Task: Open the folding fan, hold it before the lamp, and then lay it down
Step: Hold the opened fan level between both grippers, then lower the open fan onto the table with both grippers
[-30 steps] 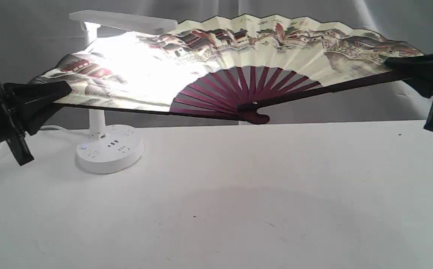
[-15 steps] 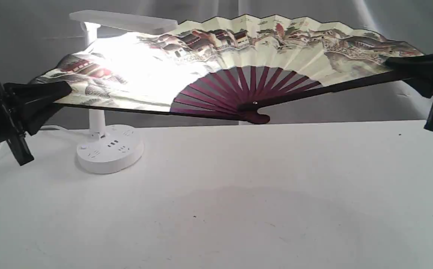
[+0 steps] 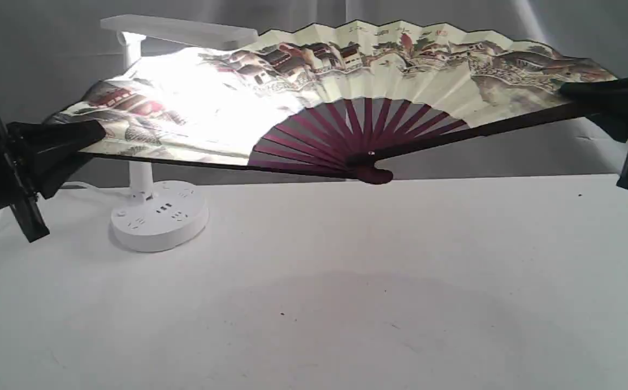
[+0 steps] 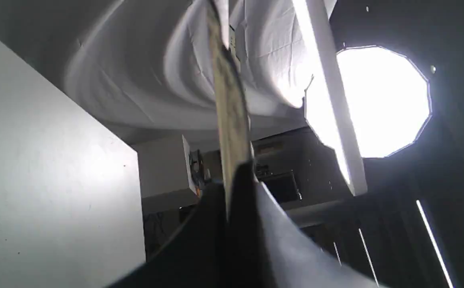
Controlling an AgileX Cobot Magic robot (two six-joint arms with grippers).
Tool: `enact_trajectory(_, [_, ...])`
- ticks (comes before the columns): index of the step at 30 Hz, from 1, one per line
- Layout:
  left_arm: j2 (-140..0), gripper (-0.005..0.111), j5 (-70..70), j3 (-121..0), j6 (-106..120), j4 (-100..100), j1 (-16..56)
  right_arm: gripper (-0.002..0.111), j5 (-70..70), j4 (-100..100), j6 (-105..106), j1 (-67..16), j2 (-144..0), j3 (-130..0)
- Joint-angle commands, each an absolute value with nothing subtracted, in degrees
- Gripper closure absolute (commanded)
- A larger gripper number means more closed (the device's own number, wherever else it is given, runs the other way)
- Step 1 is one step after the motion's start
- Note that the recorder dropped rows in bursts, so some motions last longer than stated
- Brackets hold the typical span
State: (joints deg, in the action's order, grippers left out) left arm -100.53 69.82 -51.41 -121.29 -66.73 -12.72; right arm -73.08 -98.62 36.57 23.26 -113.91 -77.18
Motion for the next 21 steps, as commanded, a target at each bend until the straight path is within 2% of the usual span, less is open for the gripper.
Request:
enact_trajectory(1, [-100.3,0.107,65.89,-51.39,-122.72,-65.4,-14.14,0.108,-69.96,-99.95,39.14,24.79,-113.45,-77.4])
enact_trajectory(9, [-100.3,0.107,60.49,-51.39,-122.72,-69.79,-14.14,0.108,-69.96,-99.57,41.94,24.79,-113.58,-74.65])
enact_trajectory(14, [-101.02,0.107,59.26,-51.39,-122.51,-72.28,-14.14,0.108,-69.96,-99.95,46.15,24.79,-113.58,-68.59])
enact_trajectory(21, [-107.7,0.107,59.72,-48.53,-119.5,-73.27,-14.04,0.108,-69.96,-99.95,53.15,25.4,-113.58,-61.19])
